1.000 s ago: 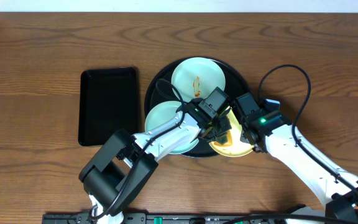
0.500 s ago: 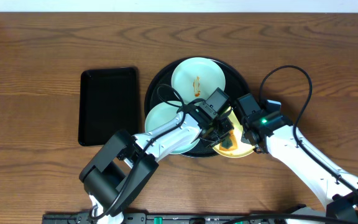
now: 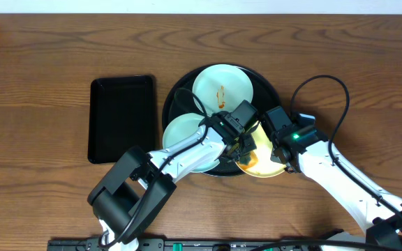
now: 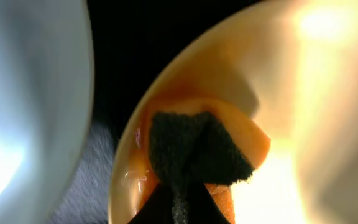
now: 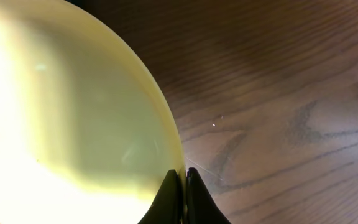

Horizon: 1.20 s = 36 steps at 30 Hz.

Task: Clean dirty plates on tray and stack at the side
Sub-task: 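Scrub the tilted yellow plate with the sponge in the left gripper, then carry the yellow plate right and set it on the table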

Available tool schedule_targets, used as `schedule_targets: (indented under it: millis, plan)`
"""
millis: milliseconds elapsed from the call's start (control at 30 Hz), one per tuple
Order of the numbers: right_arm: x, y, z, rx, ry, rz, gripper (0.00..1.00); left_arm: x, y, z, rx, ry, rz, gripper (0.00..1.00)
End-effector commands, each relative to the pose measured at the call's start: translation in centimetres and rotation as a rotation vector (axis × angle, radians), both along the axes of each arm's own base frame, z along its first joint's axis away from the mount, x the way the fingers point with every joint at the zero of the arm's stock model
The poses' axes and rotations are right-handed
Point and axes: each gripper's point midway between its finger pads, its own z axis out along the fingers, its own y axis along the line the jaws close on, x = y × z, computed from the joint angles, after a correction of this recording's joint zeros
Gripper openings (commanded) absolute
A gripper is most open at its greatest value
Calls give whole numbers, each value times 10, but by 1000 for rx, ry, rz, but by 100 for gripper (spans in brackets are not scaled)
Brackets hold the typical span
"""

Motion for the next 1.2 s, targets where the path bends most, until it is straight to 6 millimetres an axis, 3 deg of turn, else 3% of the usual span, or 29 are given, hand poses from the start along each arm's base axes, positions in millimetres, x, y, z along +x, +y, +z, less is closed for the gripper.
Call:
schedule_targets:
  millis: [0, 167, 300, 467, 600, 833, 1000, 1167]
  plan:
    - [15, 4, 6, 6, -47, -8, 1, -1, -5, 7, 31, -106, -187, 7]
    - [19, 3, 8, -6, -68, -9, 1, 16, -12, 54, -121, -174, -290, 7]
    - [29, 4, 17, -23, -104, 36, 1, 37, 9, 93, -153, -268, -259, 7]
    - [46, 0, 48, -83, -191, 95, 1, 58, 42, 125, -160, -341, -198, 7]
    - [62, 5, 75, -129, -269, 245, 1, 67, 72, 126, -124, -332, -155, 7]
    - [80, 15, 137, -345, -418, 508, 1, 69, 129, 105, -39, -205, -30, 7]
    - [83, 32, 168, -516, -467, 664, 1, 69, 152, 97, -19, -165, 27, 7]
    - [81, 34, 184, -605, -511, 623, 1, 72, 163, 96, -12, -155, 55, 7]
